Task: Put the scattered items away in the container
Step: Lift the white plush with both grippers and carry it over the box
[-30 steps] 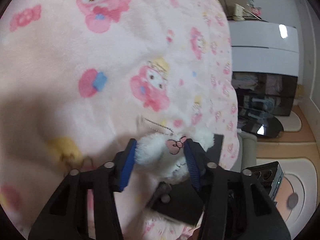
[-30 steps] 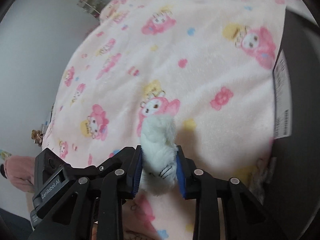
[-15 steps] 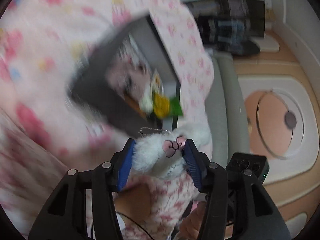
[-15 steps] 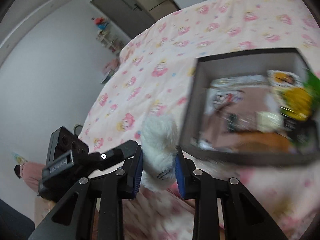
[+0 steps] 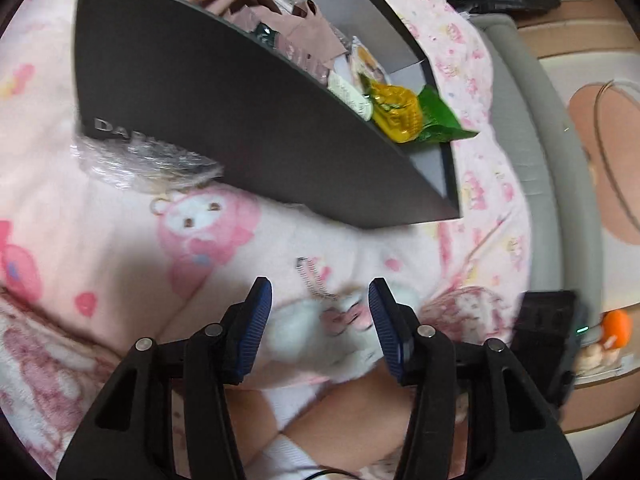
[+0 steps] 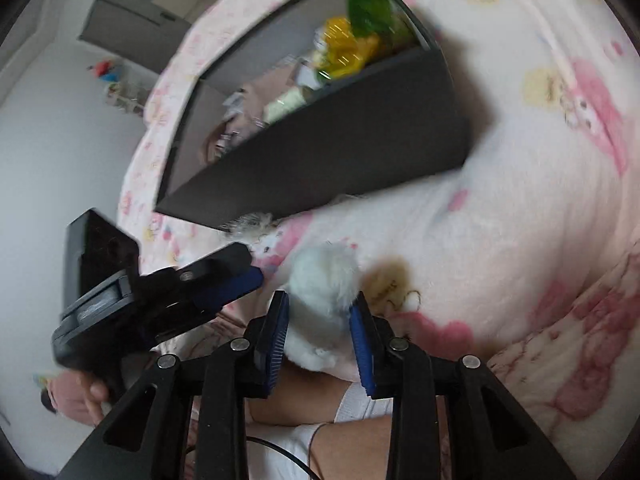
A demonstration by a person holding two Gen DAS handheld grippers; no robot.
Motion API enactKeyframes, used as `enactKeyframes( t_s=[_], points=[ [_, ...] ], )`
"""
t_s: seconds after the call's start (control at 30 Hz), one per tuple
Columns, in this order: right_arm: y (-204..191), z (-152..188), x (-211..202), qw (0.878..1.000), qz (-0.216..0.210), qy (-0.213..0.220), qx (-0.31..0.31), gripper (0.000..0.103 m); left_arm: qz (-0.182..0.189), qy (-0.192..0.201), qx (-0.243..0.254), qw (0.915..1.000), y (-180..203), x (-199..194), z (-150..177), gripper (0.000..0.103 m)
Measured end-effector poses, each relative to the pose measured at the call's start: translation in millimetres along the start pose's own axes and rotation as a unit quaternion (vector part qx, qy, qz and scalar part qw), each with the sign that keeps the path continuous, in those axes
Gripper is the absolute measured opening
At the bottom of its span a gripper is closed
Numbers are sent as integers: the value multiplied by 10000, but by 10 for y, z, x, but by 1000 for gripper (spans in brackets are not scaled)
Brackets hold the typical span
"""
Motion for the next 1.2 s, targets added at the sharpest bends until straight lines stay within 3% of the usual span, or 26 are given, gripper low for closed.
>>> enactKeyframes(
  t_s=[0.1, 0.2, 0.33, 0.5, 0.57, 0.63, 0.77, 0.9, 0.97, 1.13, 1.2],
  points=[
    [-14, -86, -82, 9988, 283, 367, -161, 28, 41, -109, -37, 9999, -22, -29, 135, 51],
    [7, -137, -134, 9965, 512, 624, -206, 28, -182, -243, -35, 9995, -50, -54, 261, 51],
    [144, -171, -423, 9860, 997, 1327, -151, 28, -169, -324, -131, 9992, -94, 30, 306, 51],
    [37, -198, -328, 9913, 781, 975, -404, 28, -29, -200, -317, 9993, -90, 138, 222, 51],
    [45, -185, -217, 9953, 552, 733, -307, 28, 328, -103, -510, 9981, -92, 157, 192, 53],
    [96, -140, -73, 9964, 624, 514, -269, 28, 536, -98, -646, 9964, -87, 209, 164, 56],
    [273, -120, 204, 9984, 544, 153, -86, 28, 143, -178, -635, 9977, -126, 346, 157, 54],
    [290, -148, 313, 9994, 338, 3, -124, 28, 55, -170, -548, 9983, -85, 383, 153, 44],
    [253, -125, 278, 9996, 206, 61, -171, 18, -8, -125, -370, 9992, -4, 328, 149, 41],
    [125, -102, 195, 9995, -118, 203, -216, 17, -395, 95, 275, 9988, 221, 143, 97, 35],
    [138, -97, 220, 9997, -158, 169, -100, 18, -374, 91, 318, 9988, 227, 160, 68, 31]
  ],
)
Point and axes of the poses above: each gripper's, at about its wrist camera, not at the fingertips, and x roughly the way its jaws point, y to its right, z to its underside, the point moved 5 cm from there along x, roughly the way its jaws point, and after that the axes turned 4 degrees about z, right-handed, at the moved point
